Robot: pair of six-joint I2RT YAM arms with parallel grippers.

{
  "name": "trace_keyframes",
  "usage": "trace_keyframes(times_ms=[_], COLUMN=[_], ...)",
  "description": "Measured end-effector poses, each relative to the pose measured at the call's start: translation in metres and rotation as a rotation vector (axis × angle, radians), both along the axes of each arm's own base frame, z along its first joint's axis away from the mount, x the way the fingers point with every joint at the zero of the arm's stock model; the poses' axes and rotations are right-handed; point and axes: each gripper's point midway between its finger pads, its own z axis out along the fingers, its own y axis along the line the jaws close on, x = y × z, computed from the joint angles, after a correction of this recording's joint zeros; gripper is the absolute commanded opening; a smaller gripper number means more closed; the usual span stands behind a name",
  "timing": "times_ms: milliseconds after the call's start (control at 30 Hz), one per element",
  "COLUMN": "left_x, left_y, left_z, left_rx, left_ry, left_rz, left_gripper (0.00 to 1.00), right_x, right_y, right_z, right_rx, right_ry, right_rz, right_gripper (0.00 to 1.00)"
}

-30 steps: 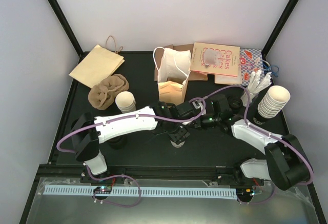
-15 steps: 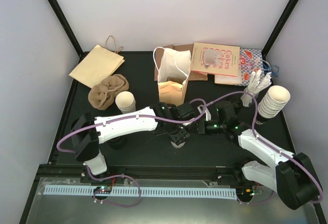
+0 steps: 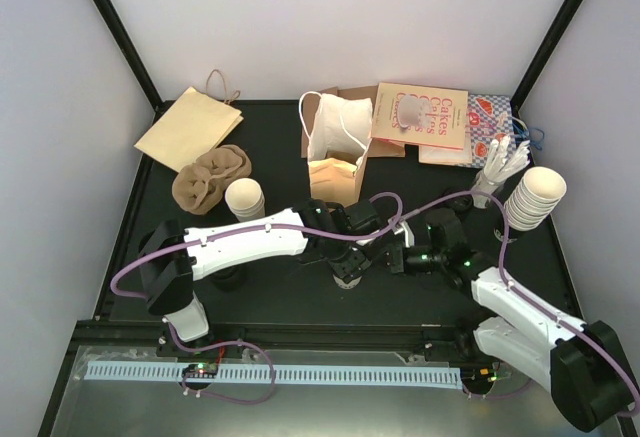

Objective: Pack the takeout coffee

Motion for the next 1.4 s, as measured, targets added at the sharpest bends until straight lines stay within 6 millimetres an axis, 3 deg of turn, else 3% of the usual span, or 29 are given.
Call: trace_keyframes(times_ms=[367, 633, 967, 1100, 1200, 1400], left_x=[0.000, -0.001, 0.001, 0.002, 0.002, 0.002], left_y=[0.001, 0.003, 0.006, 0.005, 0.004, 0.002], left_z=[-0.001, -0.001, -0.001, -0.001, -0.001, 0.001], left_rx=[0.006, 0.013, 0.019, 0.015, 0.011, 0.009], left_ry=[0.002, 0.005, 0.005, 0.002, 0.002, 0.004], left_rz=[0.000, 0.002, 0.015, 0.015, 0.015, 0.019], left_gripper=[0.58, 0.58, 0.58, 0.59, 0.65, 0.91], right_x=[-0.020, -0.020, -0.011, 0.011, 0.019, 0.025], right_y=[0.007, 0.009, 0.008, -0.015, -0.034, -0.043], right_z=[-0.003, -0.003, -0.004, -0.012, -0.022, 0.000], right_rx=[0.013, -0.009, -0.039, -0.120, -0.214, -0.277], right_ry=[0.050, 0.048, 0.077, 0.050, 0.059, -0.040], right_rz=[0.035, 0.015, 0.004, -0.131, -0.197, -0.203], right_gripper=[0.01, 0.01, 0.01, 0.01, 0.06, 0.07])
